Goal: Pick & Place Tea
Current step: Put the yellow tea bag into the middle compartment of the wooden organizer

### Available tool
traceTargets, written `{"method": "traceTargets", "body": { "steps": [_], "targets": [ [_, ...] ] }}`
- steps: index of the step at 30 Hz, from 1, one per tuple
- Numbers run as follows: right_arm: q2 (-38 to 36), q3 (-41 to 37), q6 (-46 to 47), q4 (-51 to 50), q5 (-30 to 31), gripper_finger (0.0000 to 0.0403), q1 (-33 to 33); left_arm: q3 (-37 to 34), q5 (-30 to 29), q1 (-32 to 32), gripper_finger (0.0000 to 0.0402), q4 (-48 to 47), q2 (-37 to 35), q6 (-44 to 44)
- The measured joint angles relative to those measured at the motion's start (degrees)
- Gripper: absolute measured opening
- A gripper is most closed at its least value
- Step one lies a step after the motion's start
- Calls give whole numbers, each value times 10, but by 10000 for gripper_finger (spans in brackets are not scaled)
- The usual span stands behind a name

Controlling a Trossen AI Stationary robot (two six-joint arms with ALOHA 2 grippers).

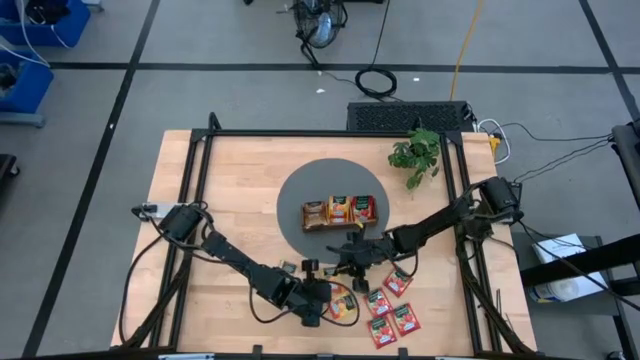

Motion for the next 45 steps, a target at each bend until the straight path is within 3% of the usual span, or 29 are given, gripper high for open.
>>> {"method": "traceTargets", "body": {
  "steps": [9, 20, 31, 45],
  "targets": [
    [0, 0, 47, -23, -33, 96, -14, -59, 21, 17, 35, 79, -3, -12],
    [-5, 0, 54, -52, -45, 96, -36, -77, 42, 23, 35, 87, -2, -23],
    [-5, -2, 74, -55, -121, 93, -42, -78, 44, 23, 35, 90, -1, -19],
    [-5, -3, 41, -18, -112, 74, -29, -80, 44, 26, 35, 97, -1, -4]
  ]
}}
